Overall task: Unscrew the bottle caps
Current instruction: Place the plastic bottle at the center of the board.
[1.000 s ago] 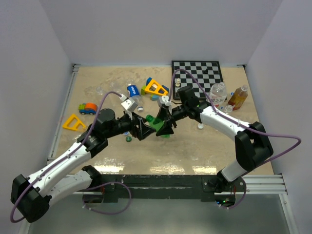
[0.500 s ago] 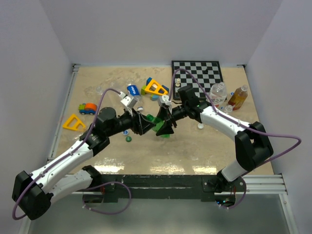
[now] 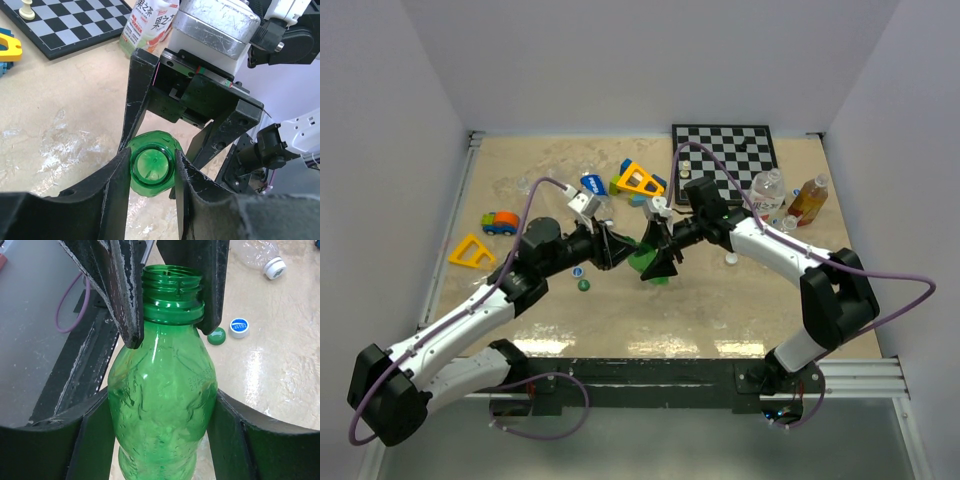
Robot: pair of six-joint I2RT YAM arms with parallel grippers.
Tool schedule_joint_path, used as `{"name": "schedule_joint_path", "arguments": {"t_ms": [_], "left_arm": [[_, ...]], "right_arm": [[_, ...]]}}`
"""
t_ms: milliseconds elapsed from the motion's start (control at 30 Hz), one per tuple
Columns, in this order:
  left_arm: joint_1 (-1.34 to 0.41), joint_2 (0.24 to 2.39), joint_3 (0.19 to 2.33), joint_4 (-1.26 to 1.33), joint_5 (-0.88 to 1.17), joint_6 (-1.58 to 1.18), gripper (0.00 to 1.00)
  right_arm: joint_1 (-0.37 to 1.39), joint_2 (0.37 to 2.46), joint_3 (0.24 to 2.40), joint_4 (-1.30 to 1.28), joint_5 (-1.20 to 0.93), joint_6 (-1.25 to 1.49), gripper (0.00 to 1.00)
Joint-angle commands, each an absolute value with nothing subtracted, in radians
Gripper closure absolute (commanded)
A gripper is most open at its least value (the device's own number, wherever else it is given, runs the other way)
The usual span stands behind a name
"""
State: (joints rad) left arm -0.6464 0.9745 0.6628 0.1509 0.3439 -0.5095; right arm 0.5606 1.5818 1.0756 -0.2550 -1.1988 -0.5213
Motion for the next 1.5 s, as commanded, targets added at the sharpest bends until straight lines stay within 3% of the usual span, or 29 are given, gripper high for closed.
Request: {"name": "schedule_joint_path", "arguments": {"t_ms": [0, 67, 133, 400, 600, 1000, 1467], "left_arm": [[-0.649, 0.953, 0.718, 0.091, 0.313, -0.457, 1.00], [-0.649, 0.931, 0.730, 0.023, 0.260, -0.427, 1.00], [-0.649, 0.905, 0.750, -0.073, 0.200, -0.388, 1.00], [-0.647, 0.844, 0.844, -0.414, -0.115, -0.241, 1.00], [-0.644, 0.856, 0.913, -0.486, -0.259, -0.196, 1.00], [-0.614, 0.966, 0.954, -0.394, -0.385, -0.101, 1.00], [-0.473, 1.069, 0.919, -0.183, -0.331, -0.041, 1.00]], "right_arm": [[0.560, 1.580, 1.092, -0.267, -1.220, -0.548, 0.74], [0.560, 1.578, 1.104, -0.307, -1.209, -0.583, 0.46], [0.560, 1.572, 1.121, -0.345, -1.187, -0.620, 0.02], [0.526, 1.500, 1.124, -0.296, -0.968, -0.586, 0.02], [0.515, 1.453, 1.112, -0.273, -0.858, -0.589, 0.02], [0.514, 1.420, 1.109, -0.287, -0.762, -0.626, 0.02], [0.515, 1.437, 1.112, -0.308, -0.764, -0.658, 0.02]]}}
